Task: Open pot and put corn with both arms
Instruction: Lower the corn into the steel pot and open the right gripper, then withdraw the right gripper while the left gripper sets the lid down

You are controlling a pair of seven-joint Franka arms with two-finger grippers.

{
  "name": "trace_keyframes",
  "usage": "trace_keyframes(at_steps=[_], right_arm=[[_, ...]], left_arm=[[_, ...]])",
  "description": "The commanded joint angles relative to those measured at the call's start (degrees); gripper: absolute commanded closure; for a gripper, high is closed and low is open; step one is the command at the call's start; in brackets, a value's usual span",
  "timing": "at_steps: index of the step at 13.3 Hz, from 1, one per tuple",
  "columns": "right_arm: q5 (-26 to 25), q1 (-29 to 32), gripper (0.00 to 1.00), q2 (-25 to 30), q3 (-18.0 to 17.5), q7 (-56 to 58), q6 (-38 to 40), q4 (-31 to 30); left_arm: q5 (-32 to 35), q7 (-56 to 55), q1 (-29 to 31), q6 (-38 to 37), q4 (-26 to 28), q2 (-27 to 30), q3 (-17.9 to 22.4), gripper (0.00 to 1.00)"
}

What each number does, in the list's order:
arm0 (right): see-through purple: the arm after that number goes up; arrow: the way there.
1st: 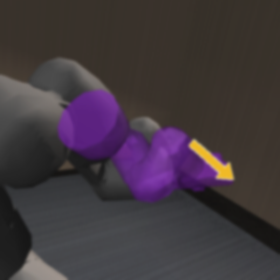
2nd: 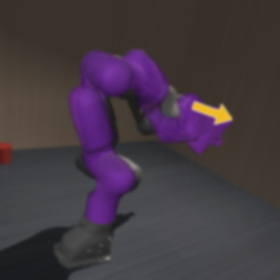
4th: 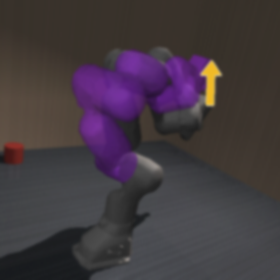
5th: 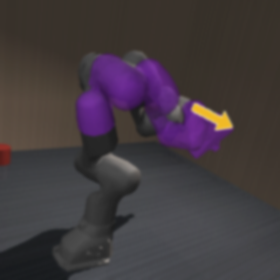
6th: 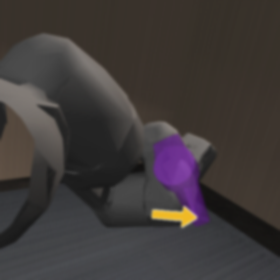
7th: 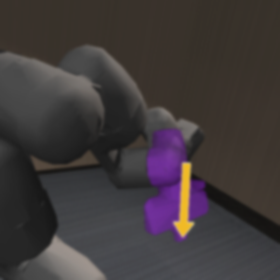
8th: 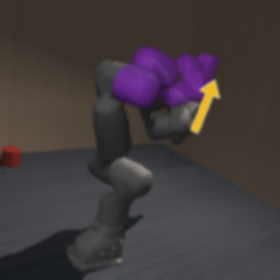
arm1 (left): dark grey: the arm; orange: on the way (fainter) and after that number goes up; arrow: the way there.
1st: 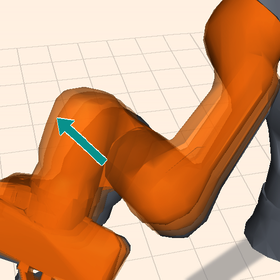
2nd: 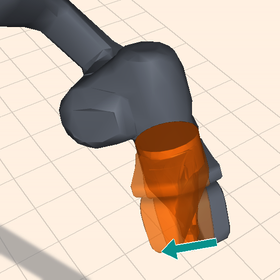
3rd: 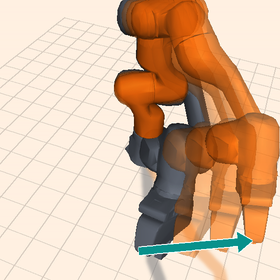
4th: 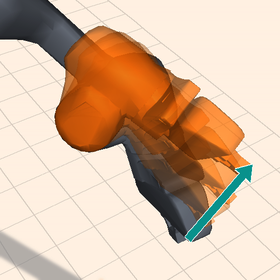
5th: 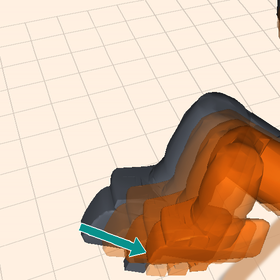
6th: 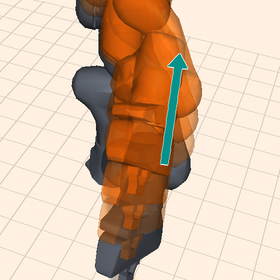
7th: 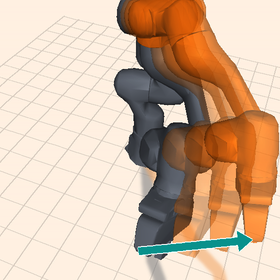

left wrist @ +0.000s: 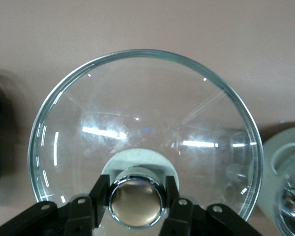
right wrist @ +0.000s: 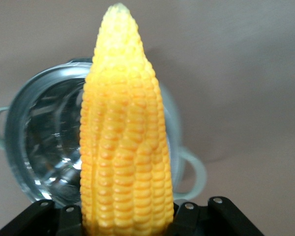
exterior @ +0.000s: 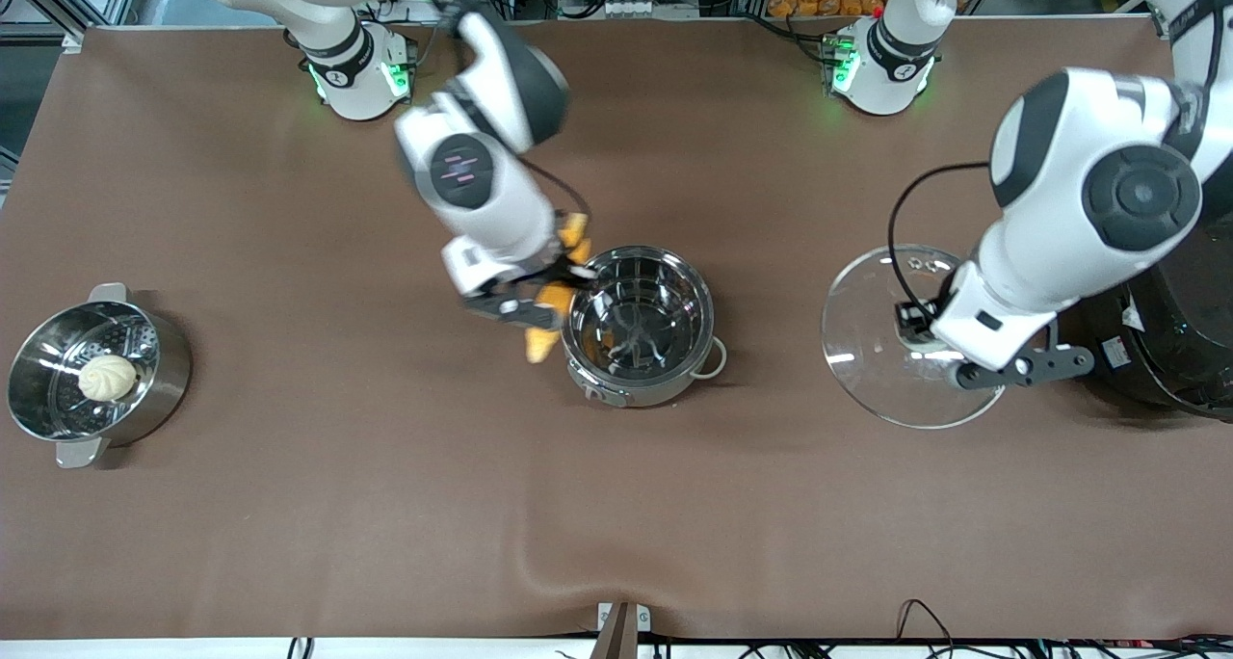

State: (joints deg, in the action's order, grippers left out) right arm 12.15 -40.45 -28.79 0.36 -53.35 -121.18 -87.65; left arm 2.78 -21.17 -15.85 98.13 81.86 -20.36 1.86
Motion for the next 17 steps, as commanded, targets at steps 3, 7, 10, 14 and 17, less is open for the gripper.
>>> trace_keyframes(at_steps=[3,7,10,14,17], right_arm=[[0.0,-2.1,0.75,-7.6,1.0,-2.8,-3.8,6.9],[-0.8,-2.3,0.48,-10.6,1.1,-3.1,-9.2,7.9],[-1.6,-3.4,0.24,-8.9,1.1,-5.8,-7.8,7.9],[-2.2,-3.1,0.0,-6.5,1.3,-6.2,-3.8,7.8],[-3.1,3.0,0.0,0.9,1.7,-1.7,9.7,7.4]], left_arm=[[0.8,6.8,4.6,15.0,16.7,3.8,-0.7,1.0],[1.0,7.8,7.2,27.4,27.3,3.9,-0.8,1.0],[1.0,8.1,7.4,32.3,31.3,1.6,-0.7,1.0],[1.0,8.2,9.0,39.1,35.3,-0.6,-0.7,1.0],[1.0,8.2,9.0,43.4,37.1,-2.2,-0.7,1.0]])
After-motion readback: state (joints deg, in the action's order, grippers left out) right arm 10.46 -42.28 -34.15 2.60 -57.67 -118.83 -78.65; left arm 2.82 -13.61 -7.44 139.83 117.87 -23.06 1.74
